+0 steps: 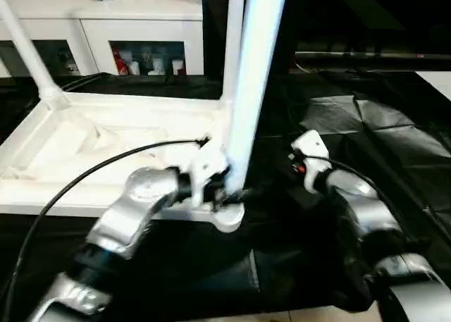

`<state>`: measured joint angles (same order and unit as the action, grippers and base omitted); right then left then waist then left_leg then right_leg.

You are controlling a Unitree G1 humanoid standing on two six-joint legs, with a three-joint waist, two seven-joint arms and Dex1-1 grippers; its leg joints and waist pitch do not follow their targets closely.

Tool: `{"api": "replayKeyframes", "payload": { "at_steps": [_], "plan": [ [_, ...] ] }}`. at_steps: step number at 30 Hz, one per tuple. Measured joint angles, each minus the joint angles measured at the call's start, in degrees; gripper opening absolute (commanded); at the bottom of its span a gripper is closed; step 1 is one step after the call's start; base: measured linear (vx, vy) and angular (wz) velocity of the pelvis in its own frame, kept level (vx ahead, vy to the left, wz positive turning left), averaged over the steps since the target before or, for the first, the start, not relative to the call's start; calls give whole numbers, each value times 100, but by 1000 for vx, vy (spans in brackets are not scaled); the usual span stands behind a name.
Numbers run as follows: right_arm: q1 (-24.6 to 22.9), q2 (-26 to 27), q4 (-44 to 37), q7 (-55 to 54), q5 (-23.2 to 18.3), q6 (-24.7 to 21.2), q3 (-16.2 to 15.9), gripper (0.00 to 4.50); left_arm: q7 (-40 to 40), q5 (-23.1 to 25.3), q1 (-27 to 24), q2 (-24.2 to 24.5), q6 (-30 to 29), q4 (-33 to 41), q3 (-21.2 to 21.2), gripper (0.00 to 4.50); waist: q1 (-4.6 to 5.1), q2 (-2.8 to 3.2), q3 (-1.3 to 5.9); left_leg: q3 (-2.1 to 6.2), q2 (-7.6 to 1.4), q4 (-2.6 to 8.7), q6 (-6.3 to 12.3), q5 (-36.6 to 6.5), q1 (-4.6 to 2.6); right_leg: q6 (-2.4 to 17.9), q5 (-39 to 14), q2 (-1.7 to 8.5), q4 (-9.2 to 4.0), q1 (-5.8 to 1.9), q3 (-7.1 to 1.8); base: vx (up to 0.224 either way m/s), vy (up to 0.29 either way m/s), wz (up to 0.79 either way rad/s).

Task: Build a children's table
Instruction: Rotate table base

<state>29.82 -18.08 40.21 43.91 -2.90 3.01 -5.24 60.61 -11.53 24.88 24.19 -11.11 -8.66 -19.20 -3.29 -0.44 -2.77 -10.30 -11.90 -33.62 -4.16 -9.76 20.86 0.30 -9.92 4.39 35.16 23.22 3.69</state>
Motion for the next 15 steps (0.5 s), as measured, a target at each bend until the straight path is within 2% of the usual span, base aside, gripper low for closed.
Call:
{"api": "replayKeyframes", "payload": {
  "at_steps": [2, 5, 6, 9, 14, 15],
  "plan": [
    [-152, -96, -113, 216, 1, -26, -76, 419, 225, 10, -7, 172, 4, -144, -32, 257, -9, 28, -17, 5, 2, -3, -1, 0, 4, 18, 11, -1, 0, 2, -1, 0, 0, 0],
    [-334, -222, -411, 500, 5, -45, -214, 419, 519, 60, 143, 317, 248, -347, -117, 257, -23, 36, -20, 5, 3, -3, -1, 0, 6, 31, 19, -1, -3, 2, -1, 0, 0, 0],
    [-339, -248, -491, 548, 5, -52, -220, 419, 592, 77, 202, 375, 304, -415, -136, 229, -15, 38, -21, 5, 3, -3, -1, 0, 4, 27, 17, -1, -3, 2, -1, 0, 0, 0],
    [-355, -307, -666, 590, 5, -94, -218, 419, 773, 94, 313, 432, 370, -589, -135, 220, -10, 38, -21, 7, 3, -2, -1, 0, -3, 10, 6, -1, -2, 0, 0, 0, 0, 0],
    [-492, -298, -809, 618, 6, -230, -220, 419, 989, 60, 366, 582, 343, -618, -129, 220, -12, 39, -22, 12, 3, 0, -1, 0, -2, 10, 7, -1, 0, 0, 2, 0, 0, 0],
    [-494, -299, -809, 623, 6, -248, -220, 419, 1028, 41, 366, 611, 319, -615, -122, 252, -12, 40, -22, 12, 4, -1, -1, 0, -1, 10, 7, -1, -1, 1, 2, 0, 0, 0]
  ]
}}
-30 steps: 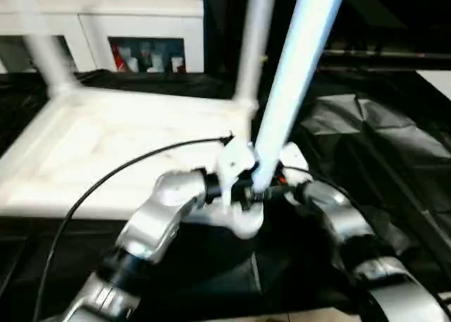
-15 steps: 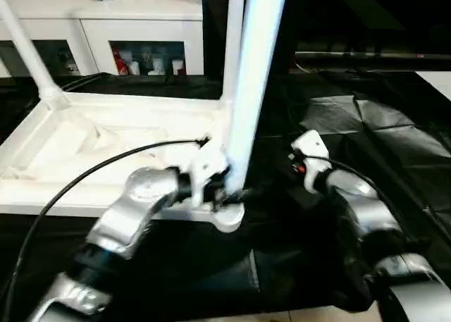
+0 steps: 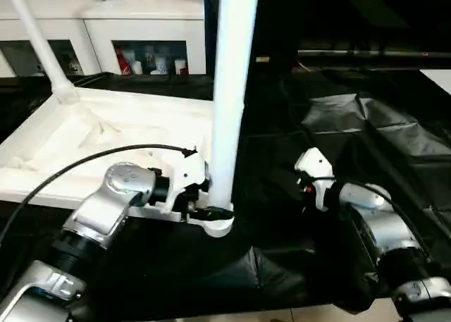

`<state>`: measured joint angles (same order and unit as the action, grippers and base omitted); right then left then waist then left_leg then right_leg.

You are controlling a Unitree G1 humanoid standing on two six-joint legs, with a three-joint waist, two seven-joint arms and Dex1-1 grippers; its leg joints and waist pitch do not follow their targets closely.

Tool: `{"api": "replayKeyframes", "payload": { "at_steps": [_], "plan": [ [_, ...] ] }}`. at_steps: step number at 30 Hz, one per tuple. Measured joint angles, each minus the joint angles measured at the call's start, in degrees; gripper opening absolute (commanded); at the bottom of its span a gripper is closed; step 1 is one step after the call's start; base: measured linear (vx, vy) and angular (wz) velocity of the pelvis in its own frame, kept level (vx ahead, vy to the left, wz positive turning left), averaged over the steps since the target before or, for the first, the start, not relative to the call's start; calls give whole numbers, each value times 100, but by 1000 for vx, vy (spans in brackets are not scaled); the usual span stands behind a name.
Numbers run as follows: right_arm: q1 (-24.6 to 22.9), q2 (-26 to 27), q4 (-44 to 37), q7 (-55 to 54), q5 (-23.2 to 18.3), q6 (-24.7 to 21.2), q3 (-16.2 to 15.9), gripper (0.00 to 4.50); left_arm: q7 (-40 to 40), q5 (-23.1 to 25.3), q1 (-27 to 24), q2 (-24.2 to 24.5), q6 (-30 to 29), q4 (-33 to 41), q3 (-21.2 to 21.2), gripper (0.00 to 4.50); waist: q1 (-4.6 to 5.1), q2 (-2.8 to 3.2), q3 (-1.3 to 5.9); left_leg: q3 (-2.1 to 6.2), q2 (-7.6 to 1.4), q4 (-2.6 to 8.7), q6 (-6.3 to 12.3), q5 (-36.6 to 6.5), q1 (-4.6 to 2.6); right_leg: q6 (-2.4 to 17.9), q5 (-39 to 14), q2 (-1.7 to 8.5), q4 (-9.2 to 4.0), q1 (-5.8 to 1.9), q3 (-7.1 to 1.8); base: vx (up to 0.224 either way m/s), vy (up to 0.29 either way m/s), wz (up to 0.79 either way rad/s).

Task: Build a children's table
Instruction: Rotate table base

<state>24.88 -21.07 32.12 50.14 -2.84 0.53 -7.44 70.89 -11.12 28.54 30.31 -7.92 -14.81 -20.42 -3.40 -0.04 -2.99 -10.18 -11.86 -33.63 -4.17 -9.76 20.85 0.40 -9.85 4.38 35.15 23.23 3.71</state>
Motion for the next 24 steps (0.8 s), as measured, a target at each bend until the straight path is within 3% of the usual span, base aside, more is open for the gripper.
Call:
{"api": "replayKeyframes", "payload": {
  "at_steps": [8, 12, 17, 21, 24],
  "plan": [
    [-6, -15, -50, 8, -1, -9, 3, 419, 127, -578, -269, 38, -722, 310, 415, 324, -35, 3, -2, 1, 1, -2, -1, 0, 10, 2, 1, 0, -5, 1, -1, 0, 0, 0],
    [-11, -15, -56, 10, -2, -30, 6, 419, 125, -805, -328, 28, -866, 492, 523, 348, -109, 3, -2, 0, 1, -2, -1, 0, 15, 26, 15, 1, -13, 1, -2, 0, 0, 0],
    [-17, -38, -56, 30, 0, -29, 9, 419, 101, -740, -435, 88, -785, 517, 550, 388, -162, 3, -2, -2, 1, -1, -1, 0, 17, 20, 11, 1, -16, 1, -3, 0, 0, 0],
    [-70, -164, -58, 102, 9, -13, 9, 419, 351, -450, -594, 695, -662, 521, 507, 398, -162, 3, -3, -1, 0, 1, -1, 0, 14, -6, -5, 0, -15, 2, -1, 0, 0, 0],
    [-73, -164, -58, 116, 11, -6, 10, 419, 512, -376, -594, 860, -637, 511, 506, 398, -167, 4, -3, -2, 2, -1, -1, 0, 14, -10, -7, 1, -16, 1, -4, 0, 0, 0]
  ]
}}
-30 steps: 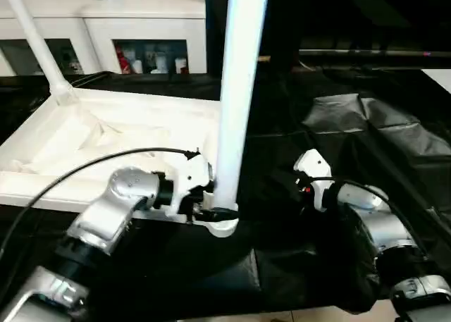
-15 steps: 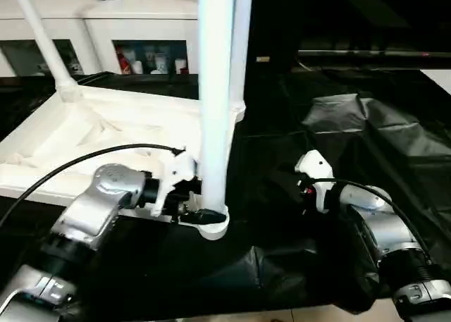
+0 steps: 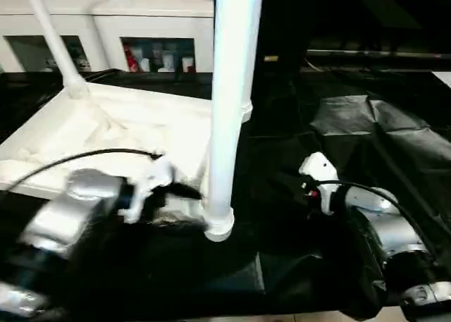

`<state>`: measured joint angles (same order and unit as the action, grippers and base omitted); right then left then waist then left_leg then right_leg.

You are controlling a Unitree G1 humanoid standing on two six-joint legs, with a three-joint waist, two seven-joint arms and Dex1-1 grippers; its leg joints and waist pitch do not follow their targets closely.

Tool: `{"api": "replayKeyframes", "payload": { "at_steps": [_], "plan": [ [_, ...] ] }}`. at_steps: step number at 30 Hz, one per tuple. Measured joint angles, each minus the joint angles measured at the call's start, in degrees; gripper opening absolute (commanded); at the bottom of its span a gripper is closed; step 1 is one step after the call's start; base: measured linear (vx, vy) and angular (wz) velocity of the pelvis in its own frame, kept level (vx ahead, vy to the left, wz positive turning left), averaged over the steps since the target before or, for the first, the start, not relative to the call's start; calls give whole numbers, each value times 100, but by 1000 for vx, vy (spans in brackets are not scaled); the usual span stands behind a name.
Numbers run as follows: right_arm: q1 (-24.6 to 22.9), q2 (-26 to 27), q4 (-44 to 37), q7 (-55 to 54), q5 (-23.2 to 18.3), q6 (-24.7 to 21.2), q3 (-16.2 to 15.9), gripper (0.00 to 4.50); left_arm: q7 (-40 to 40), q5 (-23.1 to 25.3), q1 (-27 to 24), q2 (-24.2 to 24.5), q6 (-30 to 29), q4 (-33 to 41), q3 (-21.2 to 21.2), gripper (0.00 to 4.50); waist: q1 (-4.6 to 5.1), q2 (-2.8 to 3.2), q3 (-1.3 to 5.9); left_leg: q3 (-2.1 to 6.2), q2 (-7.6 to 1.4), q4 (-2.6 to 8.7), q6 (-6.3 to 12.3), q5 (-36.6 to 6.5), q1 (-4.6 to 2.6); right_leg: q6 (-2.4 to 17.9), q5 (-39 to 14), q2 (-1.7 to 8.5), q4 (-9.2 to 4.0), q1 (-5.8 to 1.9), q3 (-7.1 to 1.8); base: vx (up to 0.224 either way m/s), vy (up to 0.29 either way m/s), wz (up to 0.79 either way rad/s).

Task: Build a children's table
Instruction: Rotate table base

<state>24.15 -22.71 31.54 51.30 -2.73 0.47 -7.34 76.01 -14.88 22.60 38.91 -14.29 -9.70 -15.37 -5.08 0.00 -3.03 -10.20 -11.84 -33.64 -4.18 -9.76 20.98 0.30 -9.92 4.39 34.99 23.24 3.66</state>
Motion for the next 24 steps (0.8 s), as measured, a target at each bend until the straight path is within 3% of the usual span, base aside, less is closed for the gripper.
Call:
{"api": "replayKeyframes", "payload": {
  "at_steps": [6, 7, 12, 19, 24],
  "plan": [
    [-6, 4, -2, 26, 5, 18, -12, 419, -22, 342, 80, -12, 442, -478, -119, 398, -8, 4, -3, 0, 1, 0, 0, 0, -2, 1, 1, 1, 2, -4, 0, 0, 0, 0],
    [-11, 2, -5, 28, 4, 18, -12, 419, -45, 370, 109, -37, 486, -545, -131, 372, -7, 4, -3, 1, 1, 0, 0, 0, -2, 1, 1, 1, 3, -4, 0, 0, 0, 0],
    [-114, -33, -249, 191, 5, 21, -129, 419, -400, 679, 531, -398, 1003, -1210, -182, 351, -14, 4, -2, 2, 1, -1, 0, 0, -2, 2, 1, 1, 3, -7, 1, 0, 0, 0],
    [-210, -186, -428, 348, 18, 19, -205, 419, -275, 958, 800, -409, 1375, -1732, -382, 280, -4, 12, -2, 2, 1, 1, 0, 0, -3, 8, 5, 1, 3, -6, 1, 0, 0, 0],
    [-344, -290, -682, 540, -1, -19, -211, 419, -12, 1023, 907, -348, 1496, -1874, -428, 255, -9, 19, 1, 2, 0, 3, 0, 0, -5, 9, 5, 1, 2, -7, 1, 0, 0, 0]
  ]
}}
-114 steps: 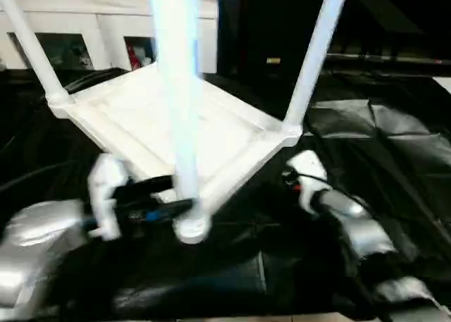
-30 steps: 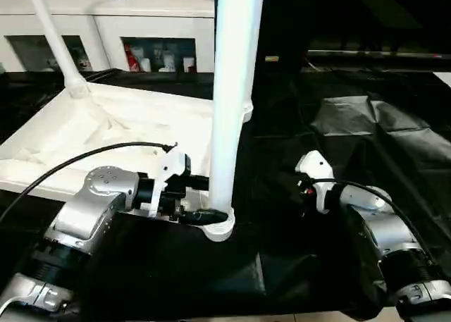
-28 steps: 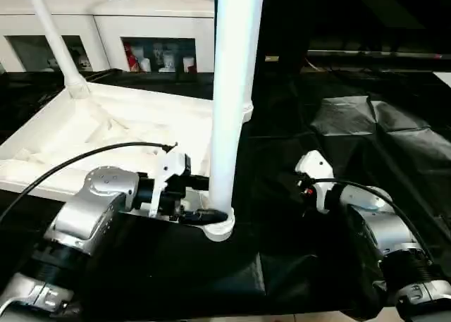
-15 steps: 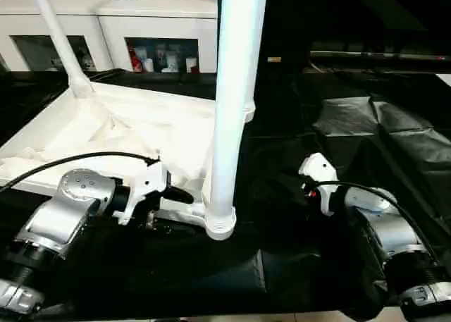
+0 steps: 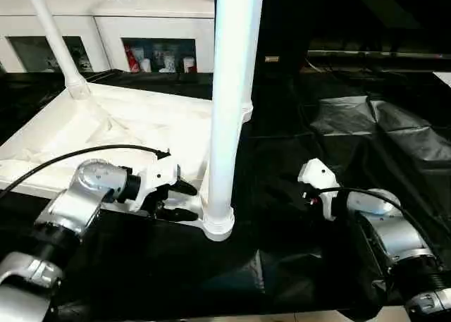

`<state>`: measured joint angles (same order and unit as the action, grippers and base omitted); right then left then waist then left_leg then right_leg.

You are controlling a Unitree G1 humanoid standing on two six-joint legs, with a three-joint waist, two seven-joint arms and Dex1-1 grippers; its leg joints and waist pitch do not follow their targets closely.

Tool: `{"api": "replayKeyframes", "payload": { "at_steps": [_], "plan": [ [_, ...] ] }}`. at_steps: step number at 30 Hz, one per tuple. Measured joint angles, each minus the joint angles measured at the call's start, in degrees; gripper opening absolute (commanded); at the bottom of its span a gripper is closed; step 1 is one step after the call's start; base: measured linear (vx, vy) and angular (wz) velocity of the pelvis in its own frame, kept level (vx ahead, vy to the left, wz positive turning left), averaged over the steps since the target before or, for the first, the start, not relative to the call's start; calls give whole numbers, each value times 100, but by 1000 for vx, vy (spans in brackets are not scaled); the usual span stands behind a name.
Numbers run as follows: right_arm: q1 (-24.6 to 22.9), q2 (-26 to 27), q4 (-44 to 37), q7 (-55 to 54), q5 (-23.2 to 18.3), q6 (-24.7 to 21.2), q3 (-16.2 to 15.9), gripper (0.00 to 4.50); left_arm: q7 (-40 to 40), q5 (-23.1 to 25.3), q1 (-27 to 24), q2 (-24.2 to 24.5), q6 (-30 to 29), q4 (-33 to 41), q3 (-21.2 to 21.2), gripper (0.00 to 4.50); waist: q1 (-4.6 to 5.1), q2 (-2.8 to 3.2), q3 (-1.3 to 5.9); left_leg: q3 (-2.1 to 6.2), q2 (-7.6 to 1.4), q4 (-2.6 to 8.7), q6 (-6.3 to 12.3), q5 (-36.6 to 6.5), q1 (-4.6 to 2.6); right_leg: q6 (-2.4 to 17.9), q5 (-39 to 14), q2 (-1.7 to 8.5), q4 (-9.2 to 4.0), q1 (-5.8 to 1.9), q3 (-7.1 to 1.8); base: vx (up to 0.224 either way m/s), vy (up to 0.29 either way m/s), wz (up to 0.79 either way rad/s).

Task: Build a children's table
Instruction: Rotate table base

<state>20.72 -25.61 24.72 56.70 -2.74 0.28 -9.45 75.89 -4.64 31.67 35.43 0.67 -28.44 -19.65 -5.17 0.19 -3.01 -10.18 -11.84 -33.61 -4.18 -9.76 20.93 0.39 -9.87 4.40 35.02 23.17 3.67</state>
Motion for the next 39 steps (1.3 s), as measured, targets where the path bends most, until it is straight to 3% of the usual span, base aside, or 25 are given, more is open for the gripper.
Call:
{"api": "replayKeyframes", "payload": {
  "at_steps": [6, 13, 16, 21, 32, 39],
  "plan": [
    [-192, -181, -449, 299, -178, -144, -26, 419, 321, -80, 2, 39, -172, -159, 31, 216, -8, 7, -6, -1, 0, -3, 0, 0, 3, -5, -3, 0, -1, 1, 0, 0, 0, 0],
    [-208, -236, -663, 465, -237, -241, -25, 419, 507, -170, 1, 126, -255, -135, 70, 142, -16, 7, -6, 0, 0, -2, 0, 0, 3, -6, -4, 0, -1, 1, 0, 0, 0, 0],
    [-211, -257, -686, 512, -236, -253, -26, 419, 388, 43, 4, 82, -40, -289, 20, 131, -16, 7, -6, 0, 0, -2, 0, 0, 5, -7, -4, 1, -2, 0, 0, 0, 0, 0],
    [-254, -308, -968, 624, -303, -406, -64, 419, 337, 310, 31, 32, 231, -508, -97, 68, -26, 10, -5, 0, -1, -2, 0, 0, 3, 0, 0, 1, -2, -1, 0, 0, 0, 0],
    [-294, -421, -1285, 955, -500, -760, -150, 419, 320, 458, 154, -118, 570, -758, -163, 5, 22, 19, 0, -1, 0, -1, 0, 0, -9, -9, -5, 1, -3, -1, -1, 0, 0, 0],
    [-19, -163, -853, -76, -194, -876, -17, 419, -164, 421, -10, -415, -688, -152, -5, 2, 28, 26, 0, -1, 3, -3, 0, 0, -20, -5, -3, 1, -3, -1, -4, 0, 0, 0]
  ]
}}
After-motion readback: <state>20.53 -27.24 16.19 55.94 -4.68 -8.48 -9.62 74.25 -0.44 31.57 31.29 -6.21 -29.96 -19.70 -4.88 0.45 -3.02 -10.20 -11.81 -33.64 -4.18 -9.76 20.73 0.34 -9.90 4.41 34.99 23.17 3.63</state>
